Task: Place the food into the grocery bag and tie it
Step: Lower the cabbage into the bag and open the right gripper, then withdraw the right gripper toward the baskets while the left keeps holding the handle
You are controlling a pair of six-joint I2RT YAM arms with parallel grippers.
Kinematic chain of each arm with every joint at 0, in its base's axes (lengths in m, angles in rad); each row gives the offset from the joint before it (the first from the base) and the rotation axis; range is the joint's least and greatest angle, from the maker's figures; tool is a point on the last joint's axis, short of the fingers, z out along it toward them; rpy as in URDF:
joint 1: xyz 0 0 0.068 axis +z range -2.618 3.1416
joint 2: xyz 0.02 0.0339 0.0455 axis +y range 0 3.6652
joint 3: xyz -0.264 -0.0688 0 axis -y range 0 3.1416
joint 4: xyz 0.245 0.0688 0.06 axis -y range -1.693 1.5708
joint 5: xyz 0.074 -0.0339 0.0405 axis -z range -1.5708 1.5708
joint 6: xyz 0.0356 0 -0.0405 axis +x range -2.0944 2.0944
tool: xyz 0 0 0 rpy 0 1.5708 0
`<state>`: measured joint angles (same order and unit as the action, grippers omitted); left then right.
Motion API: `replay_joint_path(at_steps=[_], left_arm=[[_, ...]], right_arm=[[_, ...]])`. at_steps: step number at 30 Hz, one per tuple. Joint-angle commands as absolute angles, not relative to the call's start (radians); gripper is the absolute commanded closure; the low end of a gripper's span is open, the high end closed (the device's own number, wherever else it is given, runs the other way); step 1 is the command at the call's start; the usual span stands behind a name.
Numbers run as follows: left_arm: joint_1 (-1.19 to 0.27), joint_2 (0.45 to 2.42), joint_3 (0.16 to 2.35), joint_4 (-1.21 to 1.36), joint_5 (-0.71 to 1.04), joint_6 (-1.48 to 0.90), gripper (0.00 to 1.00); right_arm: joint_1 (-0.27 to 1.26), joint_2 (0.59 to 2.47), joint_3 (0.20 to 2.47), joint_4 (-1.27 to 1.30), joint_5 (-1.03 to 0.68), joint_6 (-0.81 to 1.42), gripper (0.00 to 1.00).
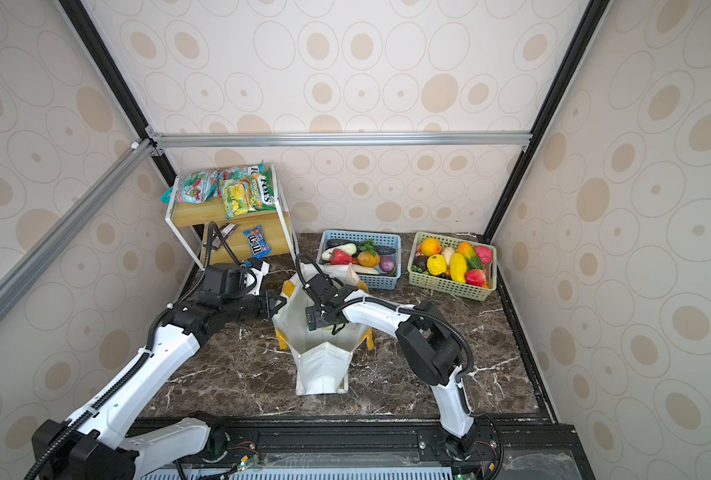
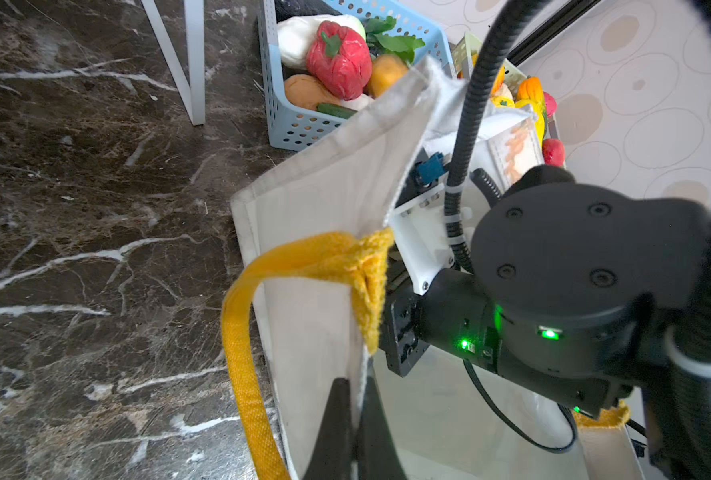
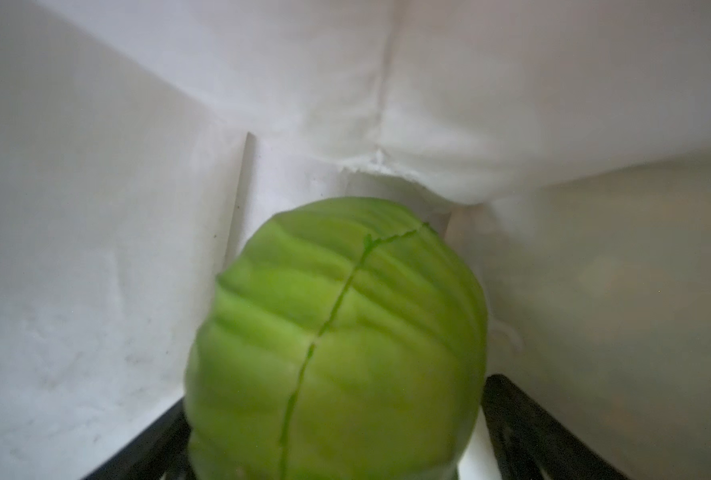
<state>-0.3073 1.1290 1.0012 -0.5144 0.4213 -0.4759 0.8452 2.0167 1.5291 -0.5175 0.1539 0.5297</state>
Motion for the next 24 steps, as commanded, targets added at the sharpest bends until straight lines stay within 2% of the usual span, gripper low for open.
replay_joint_path(at_steps=[1,15,24], left_arm=[[-0.299,1.106,0.999,-0.484,0.42,-0.485,1.0],[-0.298,1.131,0.982,-0.464,0.423,-0.486,1.0],[-0.298,1.146,0.98,-0.457,0.422,-0.493,1.0]], right_arm=[[0.827,1.924,1.522,-0.555,0.124,0.485,0.0],[0.826,1.763,1.565,-0.574,0.025,0.433,0.0],[0.81,1.707,1.678,-0.666,-0.02,0.399,0.0]])
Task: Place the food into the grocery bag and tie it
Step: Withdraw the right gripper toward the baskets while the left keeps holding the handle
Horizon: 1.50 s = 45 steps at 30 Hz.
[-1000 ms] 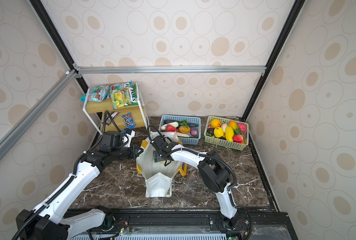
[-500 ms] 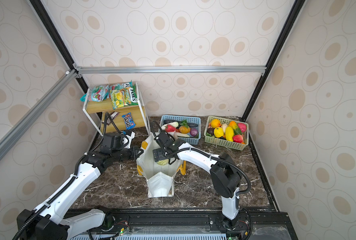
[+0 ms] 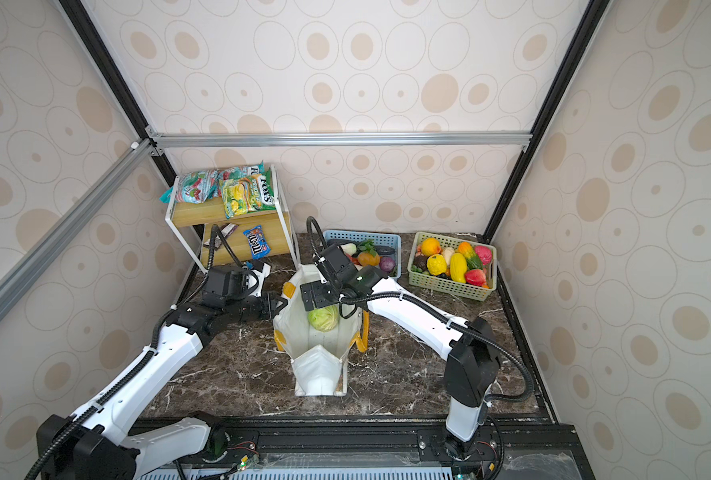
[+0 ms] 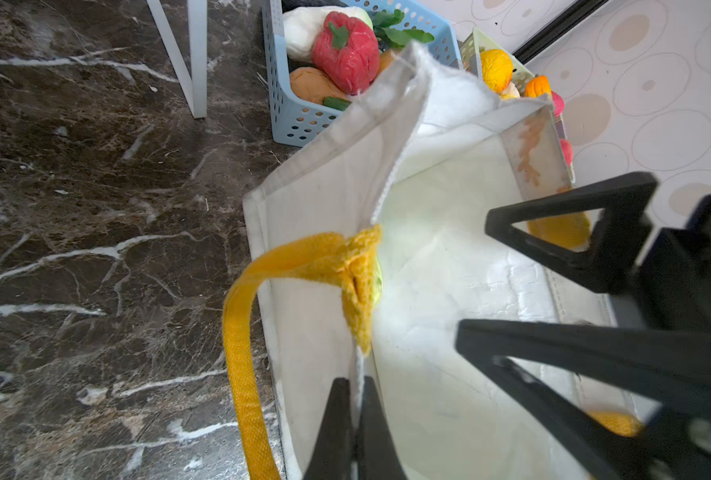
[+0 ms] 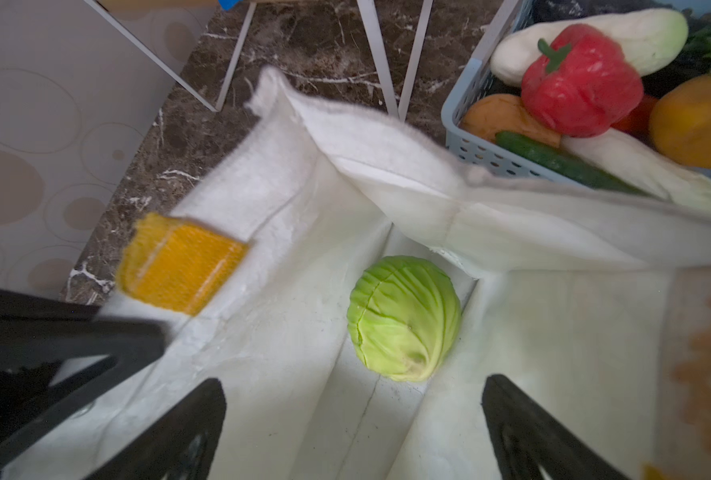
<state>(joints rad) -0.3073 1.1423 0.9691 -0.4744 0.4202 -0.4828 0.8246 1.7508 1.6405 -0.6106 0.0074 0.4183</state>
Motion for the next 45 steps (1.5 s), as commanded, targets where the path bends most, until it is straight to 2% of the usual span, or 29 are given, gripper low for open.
replay_joint_path(at_steps=[1,12,17,23,28,33,38,42,45], left_arm=[[-0.299,1.145,0.979,-0.452,0.422,-0.498,1.0],[-0.3,1.158,0.971,-0.433,0.428,-0.493,1.0],[-0.301,1.179,0.982,-0.424,0.428,-0.486,1.0],[-0.3,1.186,0.986,-0.41,0.418,-0.486,1.0],[-0.3,1.198,0.984,-0.4,0.429,-0.501,1.0],[-0.301,1.207,0.989,-0.41,0.428,-0.484,1.0],[-0.301,1.228,1.023,-0.444,0.409,-0.457,1.0],[-0.302,1.233,1.021,-0.432,0.408,-0.467,1.0],[-0.302,1.239,1.021,-0.427,0.405,-0.473,1.0]], right_arm=[[0.805,1.7,1.685,-0.674,-0.026,0.401,0.0],[0.614,1.64,1.732,-0.776,-0.091,0.419,0.01],[0.495,1.636,1.709,-0.791,-0.061,0.414,0.03],[0.372,1.653,1.633,-0.767,-0.054,0.397,0.12],[0.331,1.714,1.65,-0.785,-0.036,0.339,0.28],[0.303,1.778,1.688,-0.802,0.002,0.302,0.29],[0.286,1.856,1.754,-0.833,0.008,0.282,0.41],[0.25,1.909,1.793,-0.833,0.001,0.264,0.42],[0.249,1.956,1.833,-0.845,-0.001,0.253,0.48]])
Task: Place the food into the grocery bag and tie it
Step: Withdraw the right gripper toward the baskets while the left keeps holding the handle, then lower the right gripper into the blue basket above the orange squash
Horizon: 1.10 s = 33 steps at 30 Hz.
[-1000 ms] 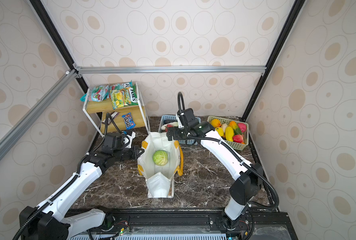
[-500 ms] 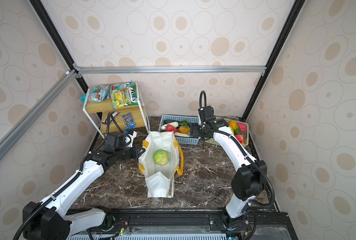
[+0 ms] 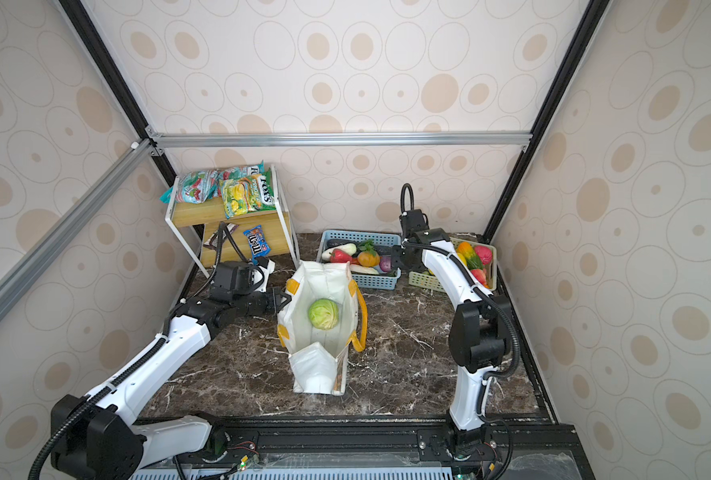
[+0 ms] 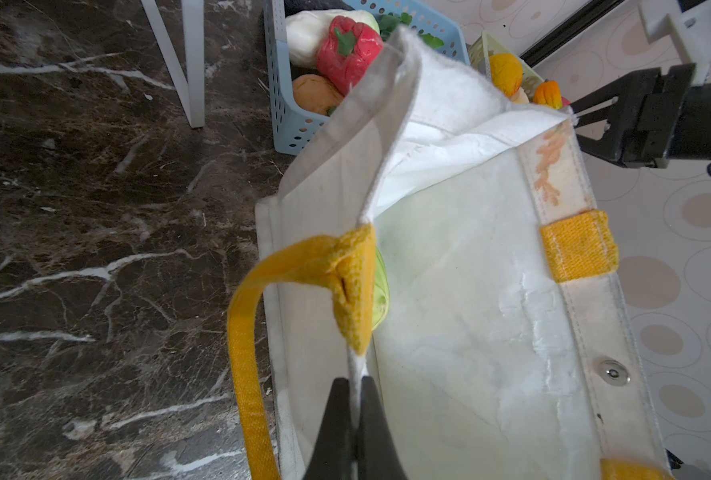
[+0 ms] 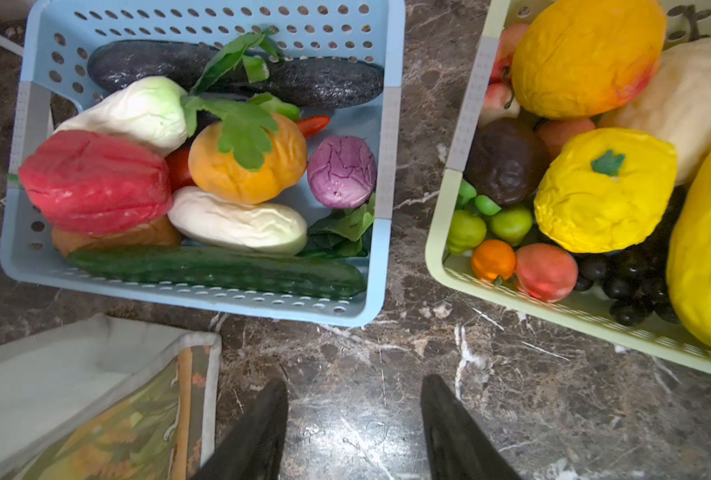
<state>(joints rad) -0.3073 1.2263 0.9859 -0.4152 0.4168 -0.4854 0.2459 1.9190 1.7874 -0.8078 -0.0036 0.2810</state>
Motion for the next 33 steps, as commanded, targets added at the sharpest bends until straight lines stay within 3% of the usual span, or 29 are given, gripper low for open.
replay_joint_path(at_steps=[1,8,13,22,33], left_arm=[[-0.302,1.241,1.023,-0.427,0.404,-0.475,1.0],[-0.301,1.247,1.039,-0.435,0.397,-0.474,1.0],[-0.302,1.252,1.035,-0.431,0.397,-0.479,1.0],[-0.302,1.248,1.021,-0.426,0.401,-0.486,1.0],[-0.301,1.26,1.03,-0.44,0.396,-0.476,1.0]], right_arm=[[0.249,1.972,1.846,-0.852,0.006,0.253,0.5],[0.235,2.081,1.91,-0.888,0.015,0.275,0.62],[0.23,2.12,1.92,-0.882,0.017,0.306,0.65],[0.229,2.137,1.918,-0.835,0.02,0.309,0.61],[0.224,2.233,1.986,-0.866,0.002,0.345,0.67]])
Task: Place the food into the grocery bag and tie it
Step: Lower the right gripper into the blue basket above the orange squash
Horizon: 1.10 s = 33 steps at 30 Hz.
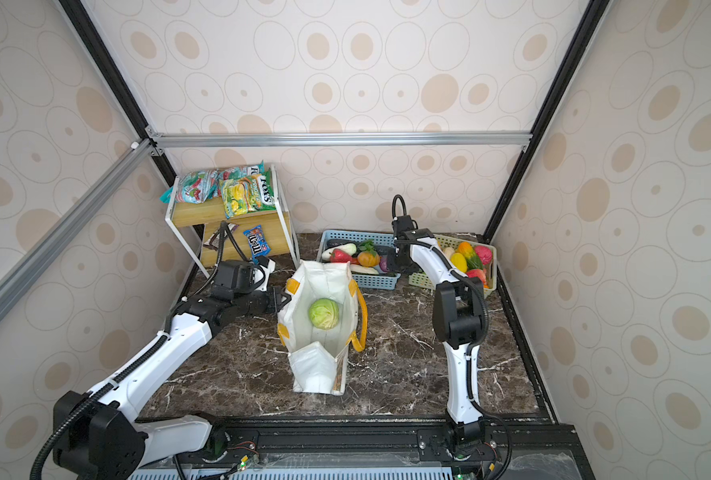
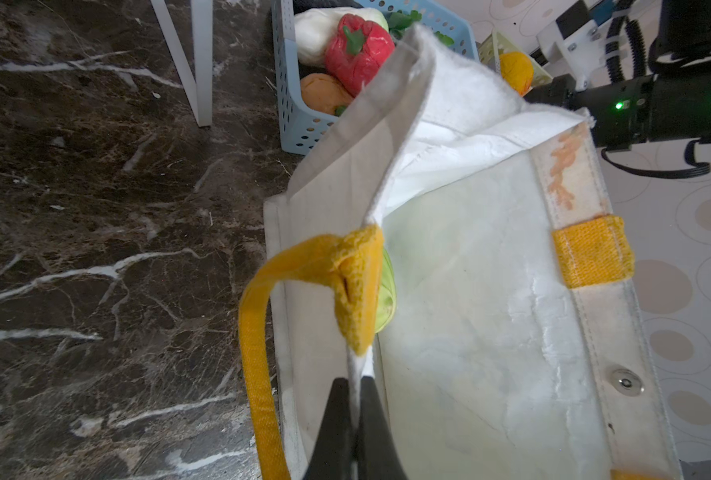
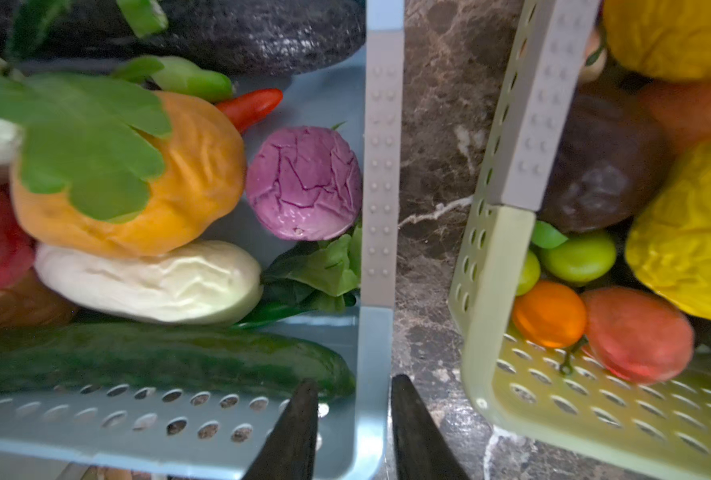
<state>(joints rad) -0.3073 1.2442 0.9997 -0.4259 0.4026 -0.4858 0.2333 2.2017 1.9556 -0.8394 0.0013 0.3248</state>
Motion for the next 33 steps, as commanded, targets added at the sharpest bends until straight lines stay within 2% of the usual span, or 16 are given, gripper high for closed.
replay_joint_path(at_steps=[1,8,18,33], left_arm=[[-0.301,1.261,1.03,-0.438,0.395,-0.476,1.0],[-0.301,1.263,1.031,-0.439,0.389,-0.474,1.0],[-0.302,1.258,1.022,-0.425,0.38,-0.482,1.0],[-0.302,1.224,1.017,-0.435,0.252,-0.555,1.0]], right_arm=[[0.224,2.24,1.989,-0.867,0.0,0.349,0.69],[0.222,2.244,1.985,-0.879,-0.009,0.369,0.83],[0.222,2.107,1.798,-0.824,-0.017,0.433,0.83],[0.242,1.982,1.593,-0.778,-0.105,0.498,0.81]])
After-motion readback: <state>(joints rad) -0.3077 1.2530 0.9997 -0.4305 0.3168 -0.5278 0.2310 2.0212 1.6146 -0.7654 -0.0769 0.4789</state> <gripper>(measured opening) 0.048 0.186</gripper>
